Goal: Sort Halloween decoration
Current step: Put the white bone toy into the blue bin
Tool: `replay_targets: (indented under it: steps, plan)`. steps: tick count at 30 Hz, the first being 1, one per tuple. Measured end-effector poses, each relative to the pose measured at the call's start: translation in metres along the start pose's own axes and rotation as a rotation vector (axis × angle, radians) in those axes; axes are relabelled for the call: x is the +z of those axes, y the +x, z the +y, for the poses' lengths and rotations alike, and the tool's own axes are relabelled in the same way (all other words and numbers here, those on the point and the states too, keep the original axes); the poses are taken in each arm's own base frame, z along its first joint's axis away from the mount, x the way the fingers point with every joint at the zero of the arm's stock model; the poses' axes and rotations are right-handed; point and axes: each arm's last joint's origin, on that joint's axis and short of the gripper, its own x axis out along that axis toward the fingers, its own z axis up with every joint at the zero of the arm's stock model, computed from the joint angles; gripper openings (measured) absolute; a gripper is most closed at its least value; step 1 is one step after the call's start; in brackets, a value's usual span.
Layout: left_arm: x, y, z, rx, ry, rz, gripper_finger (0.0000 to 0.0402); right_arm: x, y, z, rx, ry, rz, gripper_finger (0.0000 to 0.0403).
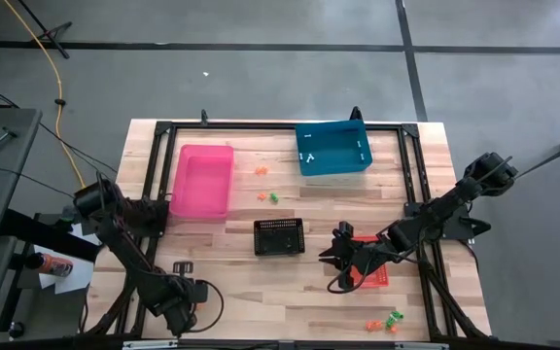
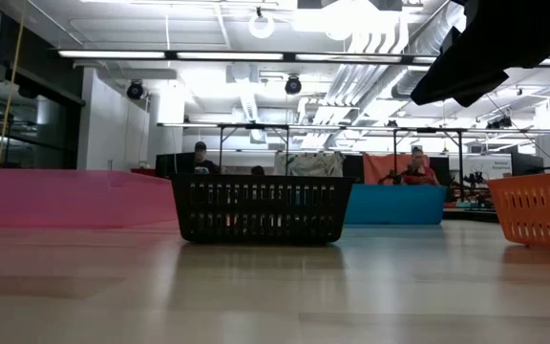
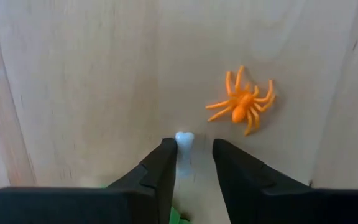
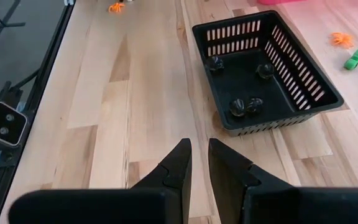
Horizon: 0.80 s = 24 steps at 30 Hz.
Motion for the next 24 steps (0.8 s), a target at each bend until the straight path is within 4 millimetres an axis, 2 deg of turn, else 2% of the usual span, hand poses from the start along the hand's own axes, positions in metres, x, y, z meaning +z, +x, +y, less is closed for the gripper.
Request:
replay_targets:
  steps: [13, 24]
  plan:
    - [0.0029, 0.0008, 0.0031, 0.011, 0.037, 0.001, 0.0007, -0.0002, 0.0, -0.0002, -0.001, -0.001, 0.002, 0.0049]
    - [0.0029, 0.0008, 0.0037, 0.018, 0.051, 0.001, 0.0003, -0.0002, 0.0, -0.0002, -0.001, -0.001, 0.002, 0.0049]
